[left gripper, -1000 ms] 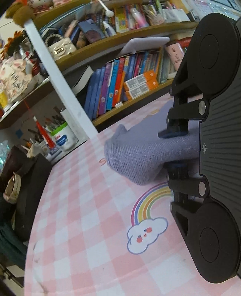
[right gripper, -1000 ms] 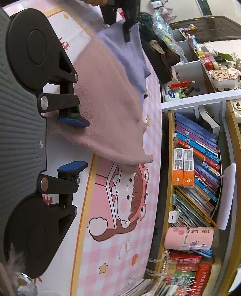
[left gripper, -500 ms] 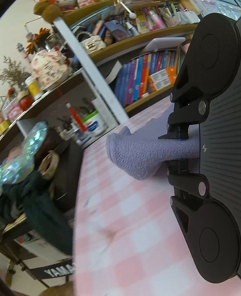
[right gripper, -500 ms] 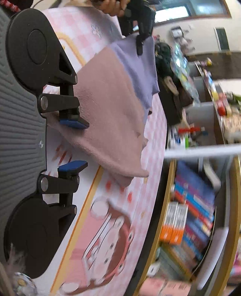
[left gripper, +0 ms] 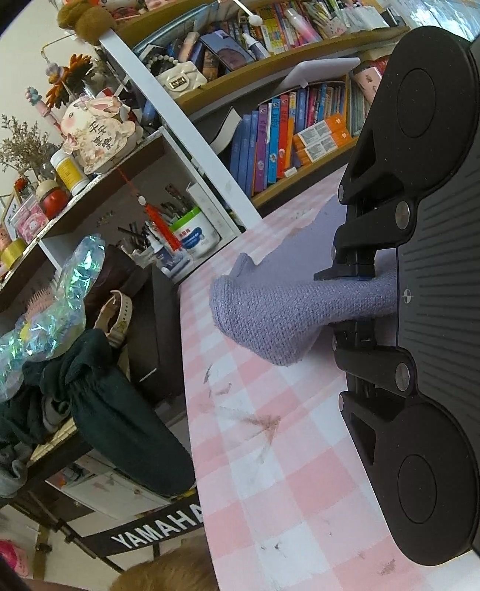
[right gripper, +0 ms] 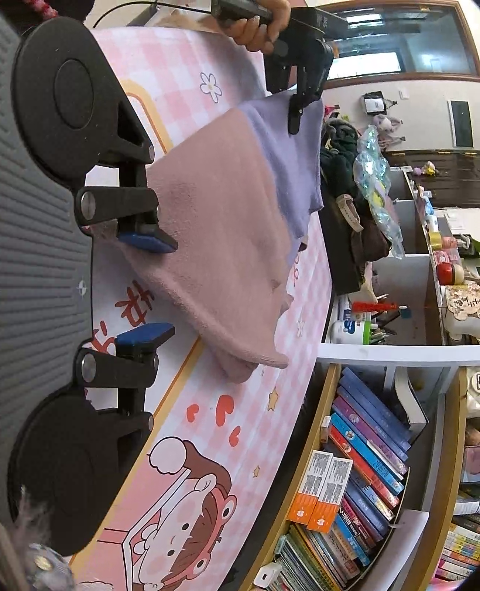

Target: Fold clothes

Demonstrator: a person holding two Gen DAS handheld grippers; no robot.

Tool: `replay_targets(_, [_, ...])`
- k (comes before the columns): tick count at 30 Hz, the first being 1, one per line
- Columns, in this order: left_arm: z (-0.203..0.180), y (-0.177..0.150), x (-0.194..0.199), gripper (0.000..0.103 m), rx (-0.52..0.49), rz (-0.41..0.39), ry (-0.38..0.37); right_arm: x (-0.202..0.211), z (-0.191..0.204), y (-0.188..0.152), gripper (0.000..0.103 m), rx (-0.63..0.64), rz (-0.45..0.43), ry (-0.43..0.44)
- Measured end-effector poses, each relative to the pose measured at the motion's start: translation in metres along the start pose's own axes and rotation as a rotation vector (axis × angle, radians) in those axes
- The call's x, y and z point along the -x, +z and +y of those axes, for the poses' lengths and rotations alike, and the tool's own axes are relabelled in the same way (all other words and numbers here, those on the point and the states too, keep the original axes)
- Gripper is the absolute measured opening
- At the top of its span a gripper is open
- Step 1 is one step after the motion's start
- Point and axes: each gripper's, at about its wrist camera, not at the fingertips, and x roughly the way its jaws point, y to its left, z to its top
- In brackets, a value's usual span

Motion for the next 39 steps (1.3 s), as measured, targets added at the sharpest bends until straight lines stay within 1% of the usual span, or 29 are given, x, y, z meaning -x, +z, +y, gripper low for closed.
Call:
replay_targets(6, [-0.017,0.003,0.005,0.013,-0.056,-0.015,-0.015,-0.001,-0.002,0.0,0.04,-0.01,0.006,0.006])
replay_targets(9, [-0.032,0.005,0.01,0.013,-0.095,-0.029,-0.034,-0.002,-0.003,-0.001,0.04,-0.016,0.008,0.009])
replay_targets(13, [-0.067,0.003,0.02,0.013,-0.187,-0.051,-0.074,-0.002,-0.004,0.0,0.04,-0.026,0.011,0.012])
replay_targets(16, [-0.099,-0.002,0.026,0.013,-0.272,-0.06,-0.12,-0.002,-0.005,0.0,0.041,-0.032,0.012,0.014])
replay_targets(22, [-0.157,-0.025,0.03,0.014,-0.426,-0.046,-0.209,-0.003,-0.006,0.001,0.041,-0.043,0.016,0.017])
replay_targets(26, [-0.187,-0.048,0.028,0.014,-0.518,-0.017,-0.25,-0.003,-0.007,0.001,0.041,-0.052,0.017,0.022])
replay_targets(27, [-0.195,-0.056,0.026,0.014,-0.554,-0.005,-0.255,-0.003,-0.008,0.001,0.041,-0.054,0.017,0.024])
replay_targets(30, [-0.216,-0.09,0.022,0.015,-0.702,0.038,-0.25,-0.004,-0.01,0.001,0.041,-0.064,0.018,0.033])
replay_targets(32, [-0.225,-0.123,0.014,0.018,-0.833,0.096,-0.22,-0.004,-0.01,0.001,0.041,-0.067,0.018,0.036])
replay_targets(33, [-0.228,-0.139,0.009,0.022,-0.901,0.13,-0.203,-0.004,-0.011,0.001,0.041,-0.069,0.019,0.038])
replay_targets(35, [-0.228,-0.167,0.001,0.027,-1.014,0.19,-0.177,-0.004,-0.011,0.0,0.041,-0.071,0.018,0.042])
replay_targets(36, [-0.226,-0.18,-0.002,0.032,-1.063,0.206,-0.163,-0.005,-0.012,0.0,0.041,-0.073,0.018,0.043])
replay_targets(37, [-0.224,-0.19,-0.004,0.038,-1.101,0.214,-0.153,-0.004,-0.012,0.0,0.041,-0.074,0.019,0.045])
replay_targets(39, [-0.221,-0.199,-0.004,0.041,-1.142,0.204,-0.144,-0.005,-0.013,0.0,0.041,-0.079,0.019,0.052])
